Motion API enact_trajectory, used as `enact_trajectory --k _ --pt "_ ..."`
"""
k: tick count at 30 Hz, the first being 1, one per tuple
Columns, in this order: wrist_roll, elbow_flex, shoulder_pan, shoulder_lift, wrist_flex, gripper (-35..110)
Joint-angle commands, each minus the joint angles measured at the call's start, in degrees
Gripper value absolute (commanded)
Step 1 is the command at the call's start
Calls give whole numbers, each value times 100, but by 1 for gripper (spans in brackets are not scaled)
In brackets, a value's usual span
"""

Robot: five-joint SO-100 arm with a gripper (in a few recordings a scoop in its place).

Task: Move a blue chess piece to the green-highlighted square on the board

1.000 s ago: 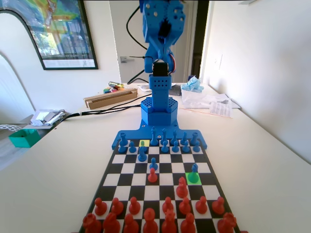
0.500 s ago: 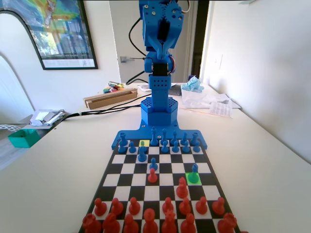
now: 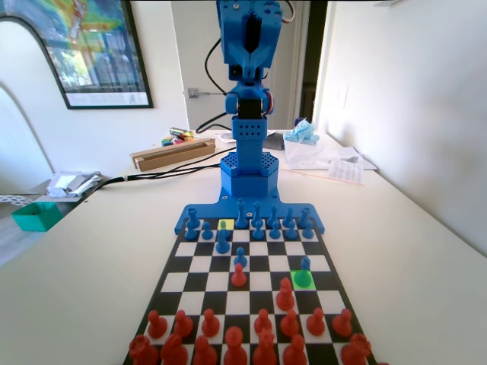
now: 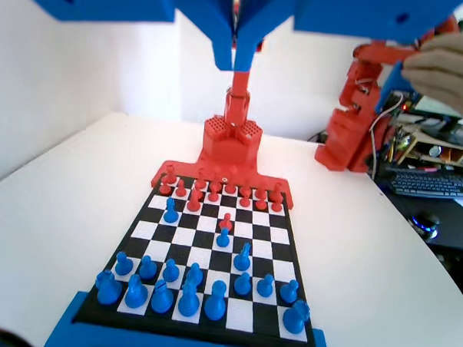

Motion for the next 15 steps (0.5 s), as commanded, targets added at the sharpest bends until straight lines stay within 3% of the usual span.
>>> enact_trajectory --k 1,15 --pt "-53 -35 35 132 -88 1" --pt "-79 -35 0 141 -97 1"
